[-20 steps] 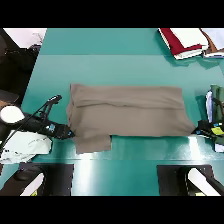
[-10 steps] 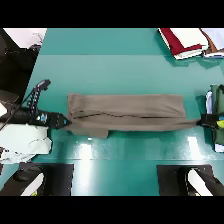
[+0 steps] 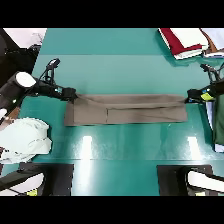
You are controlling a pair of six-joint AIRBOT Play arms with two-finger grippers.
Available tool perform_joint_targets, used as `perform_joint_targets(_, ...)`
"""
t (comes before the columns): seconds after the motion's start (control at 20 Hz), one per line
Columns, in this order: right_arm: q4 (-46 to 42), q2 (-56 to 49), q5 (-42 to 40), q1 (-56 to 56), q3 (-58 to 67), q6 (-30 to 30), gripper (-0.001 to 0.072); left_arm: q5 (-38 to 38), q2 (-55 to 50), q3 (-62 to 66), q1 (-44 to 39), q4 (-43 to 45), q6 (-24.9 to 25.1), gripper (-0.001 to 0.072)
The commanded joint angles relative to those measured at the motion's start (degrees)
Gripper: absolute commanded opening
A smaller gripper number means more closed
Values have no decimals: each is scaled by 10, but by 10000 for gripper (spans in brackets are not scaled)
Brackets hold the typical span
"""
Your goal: Fold the shirts.
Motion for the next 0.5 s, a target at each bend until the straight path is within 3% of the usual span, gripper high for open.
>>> perform_joint_targets(0.0, 96, -84, -27, -14, 54, 6, 28, 86, -47, 22, 0, 0, -10, 295)
perform_joint_targets(0.05, 128, -99, -35, -22, 63, 4, 178, 99, -47, 25, 0, 0, -27, 632)
perform_joint_targets(0.1, 159, -113, -36, -32, 75, 1, 457, 94, -47, 33, 2, 0, -40, 706)
perform_joint_targets(0.15, 182, -122, -31, -43, 85, -4, 499, 76, -45, 46, 2, 1, -40, 709)
perform_joint_targets(0.35, 196, -112, 45, -105, 76, -66, 498, -74, -42, 113, 3, 10, -37, 692)
perform_joint_targets(0.45, 196, -94, 58, -143, 30, -99, 498, -113, -42, 116, 3, 0, -21, 133)
